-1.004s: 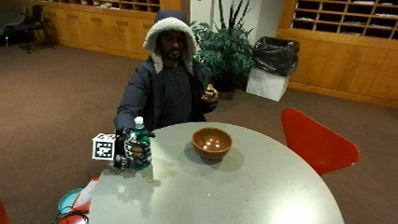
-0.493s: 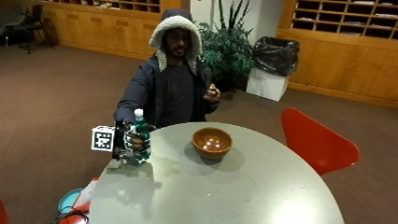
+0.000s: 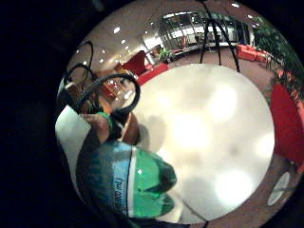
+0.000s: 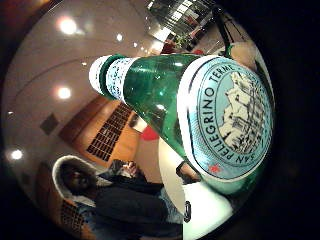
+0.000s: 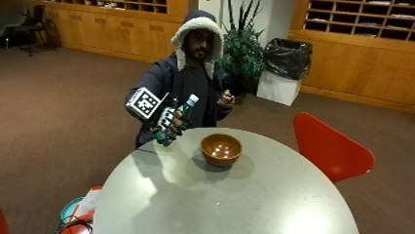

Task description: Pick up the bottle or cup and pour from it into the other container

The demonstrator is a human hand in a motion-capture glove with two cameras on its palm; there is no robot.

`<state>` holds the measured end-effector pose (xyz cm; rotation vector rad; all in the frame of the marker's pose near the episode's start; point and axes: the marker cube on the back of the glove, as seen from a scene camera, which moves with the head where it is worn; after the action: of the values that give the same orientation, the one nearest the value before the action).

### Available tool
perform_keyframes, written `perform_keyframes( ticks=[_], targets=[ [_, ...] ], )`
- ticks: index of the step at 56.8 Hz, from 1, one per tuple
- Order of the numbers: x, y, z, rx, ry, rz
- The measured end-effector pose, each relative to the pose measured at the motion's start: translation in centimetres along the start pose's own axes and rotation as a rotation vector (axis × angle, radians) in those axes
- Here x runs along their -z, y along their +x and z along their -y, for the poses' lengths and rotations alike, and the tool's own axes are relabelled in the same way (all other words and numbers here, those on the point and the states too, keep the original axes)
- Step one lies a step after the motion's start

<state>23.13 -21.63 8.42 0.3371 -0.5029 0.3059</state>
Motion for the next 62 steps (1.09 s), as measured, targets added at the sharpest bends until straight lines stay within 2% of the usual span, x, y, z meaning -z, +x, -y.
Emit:
perform_keyframes(
  ticks=[4,7,12,26,37,54,62],
  targets=[
    [-0.9,-1.2,-0.4,0.097,-0.123,-0.138],
    [-2.0,-2.2,0.0,0.095,-0.111,-0.243],
    [-3.1,-3.2,-0.4,0.275,-0.288,-0.398],
    [-6.0,-5.6,1.6,0.395,-0.519,-0.886],
    [-7.3,-7.7,1.9,0.495,-0.568,-1.182],
    [-10.7,-10.8,1.4,0.64,-0.592,-1.462],
    [-11.8,-11.1,1.2,0.677,-0.629,-1.505]
  ],
)
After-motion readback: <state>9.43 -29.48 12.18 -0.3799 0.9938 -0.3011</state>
